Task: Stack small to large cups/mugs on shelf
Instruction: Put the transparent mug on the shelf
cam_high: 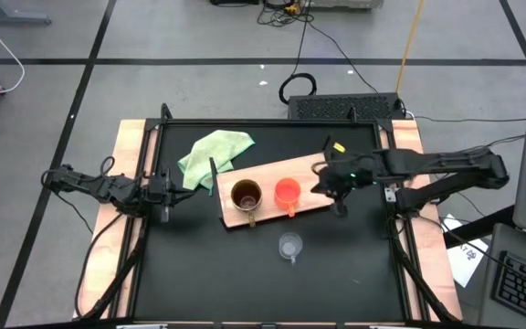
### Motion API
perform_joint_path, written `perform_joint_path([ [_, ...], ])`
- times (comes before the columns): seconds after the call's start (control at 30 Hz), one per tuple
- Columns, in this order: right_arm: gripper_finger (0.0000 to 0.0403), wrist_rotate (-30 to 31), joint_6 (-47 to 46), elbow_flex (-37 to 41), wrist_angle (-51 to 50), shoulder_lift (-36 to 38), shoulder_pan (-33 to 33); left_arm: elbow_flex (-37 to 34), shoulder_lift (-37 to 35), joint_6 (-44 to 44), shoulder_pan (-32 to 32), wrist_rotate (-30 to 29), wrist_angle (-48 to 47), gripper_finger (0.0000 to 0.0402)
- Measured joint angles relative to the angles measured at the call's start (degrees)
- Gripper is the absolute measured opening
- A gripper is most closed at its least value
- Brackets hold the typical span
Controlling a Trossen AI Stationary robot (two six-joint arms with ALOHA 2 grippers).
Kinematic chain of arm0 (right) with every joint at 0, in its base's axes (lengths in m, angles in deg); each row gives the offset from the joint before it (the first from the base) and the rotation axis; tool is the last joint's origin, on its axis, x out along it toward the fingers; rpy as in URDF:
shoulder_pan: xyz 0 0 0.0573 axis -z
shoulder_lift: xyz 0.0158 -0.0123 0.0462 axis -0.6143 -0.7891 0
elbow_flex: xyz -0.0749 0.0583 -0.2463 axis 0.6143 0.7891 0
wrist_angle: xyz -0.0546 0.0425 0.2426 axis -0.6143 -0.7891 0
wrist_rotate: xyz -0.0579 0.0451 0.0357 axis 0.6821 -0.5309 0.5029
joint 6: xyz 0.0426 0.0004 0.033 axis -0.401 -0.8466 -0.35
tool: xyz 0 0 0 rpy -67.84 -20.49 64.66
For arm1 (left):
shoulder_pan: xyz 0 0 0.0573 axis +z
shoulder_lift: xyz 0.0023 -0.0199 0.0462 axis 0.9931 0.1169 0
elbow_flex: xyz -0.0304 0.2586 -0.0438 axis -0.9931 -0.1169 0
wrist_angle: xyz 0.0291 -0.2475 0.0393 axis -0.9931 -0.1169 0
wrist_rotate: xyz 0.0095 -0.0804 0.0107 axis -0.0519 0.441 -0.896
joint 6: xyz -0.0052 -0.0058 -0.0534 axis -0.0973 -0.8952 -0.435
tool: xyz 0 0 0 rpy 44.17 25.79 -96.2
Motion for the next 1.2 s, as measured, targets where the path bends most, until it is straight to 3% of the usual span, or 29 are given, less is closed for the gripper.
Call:
perform_joint_path([
  [0.13,0.0000,1.6,-1.5,0.0,1.9,2.2,-6.5,0.0,0.0,0.0,0.0,0.0,0.0,0.0021],
  [0.53,0.0000,18.3,-3.3,1.4,6.7,2.0,-25.5,0.0,0.0,0.5,0.0,-0.1,0.0,0.0021],
  [0.67,0.0000,21.4,-3.3,3.4,6.6,3.3,-26.7,0.0,0.0,0.6,0.0,-0.1,0.0,0.0021],
  [1.2,0.0000,19.4,-3.4,22.2,14.4,22.5,-23.4,0.0,0.0,0.6,0.0,-0.1,0.0,0.0021],
])
